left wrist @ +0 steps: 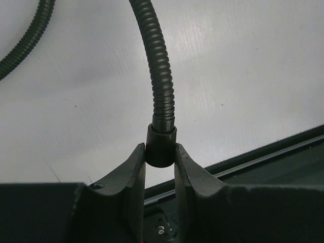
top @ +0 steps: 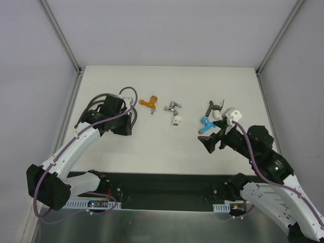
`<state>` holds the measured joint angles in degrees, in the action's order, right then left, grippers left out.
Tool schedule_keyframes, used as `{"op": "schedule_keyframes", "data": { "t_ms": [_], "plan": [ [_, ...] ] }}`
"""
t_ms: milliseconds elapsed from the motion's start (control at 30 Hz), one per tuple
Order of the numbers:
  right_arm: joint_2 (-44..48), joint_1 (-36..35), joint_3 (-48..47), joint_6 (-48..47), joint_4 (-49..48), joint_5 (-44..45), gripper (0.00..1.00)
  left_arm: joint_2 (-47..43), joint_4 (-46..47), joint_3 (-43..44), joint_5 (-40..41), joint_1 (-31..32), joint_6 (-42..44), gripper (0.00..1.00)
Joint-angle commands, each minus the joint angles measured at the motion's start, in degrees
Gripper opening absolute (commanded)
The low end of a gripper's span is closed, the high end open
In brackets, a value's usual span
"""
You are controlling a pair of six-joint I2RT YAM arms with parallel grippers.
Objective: Install the water faucets
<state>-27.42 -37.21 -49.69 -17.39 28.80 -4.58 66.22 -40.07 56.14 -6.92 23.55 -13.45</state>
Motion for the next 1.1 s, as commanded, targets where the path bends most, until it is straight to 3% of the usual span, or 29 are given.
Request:
{"op": "schedule_keyframes", "data": {
  "t_ms": [0, 100, 267, 467, 733, 1067],
  "plan": [
    [-5.79, -0.05, 3.11, -4.05, -17.7, -19.82, 0.96, -3.45, -8.52, 6.52, -3.45, 2.72, 9.23, 0.04],
    [-12.03, -1.72, 2.06, -7.2, -22.11, -25.29, 0.96, -4.51, -11.6, 10.56, -4.85, 5.18, 11.78, 0.04],
    [-23.79, -11.89, -2.07, -16.7, -24.93, -21.26, 0.97, -5.04, -16.87, 17.32, -5.04, 8.87, 14.85, 0.02],
    [-34.79, -18.94, -9.27, -25.4, -25.81, -19.16, 0.99, -5.66, -20.65, 21.2, -5.04, 12.04, 16.18, 0.02],
    [-43.76, -20.36, -15.96, -28.58, -27.73, -23.98, 0.93, -7.77, -23.21, 22.08, -7.14, 14.77, 16.18, 0.02],
    [-52.73, -21.5, -19.82, -26.91, -32.66, -30.05, 0.79, -10.32, -23.12, 25.42, -14.17, 14.86, 16.7, 0.02]
  ]
}}
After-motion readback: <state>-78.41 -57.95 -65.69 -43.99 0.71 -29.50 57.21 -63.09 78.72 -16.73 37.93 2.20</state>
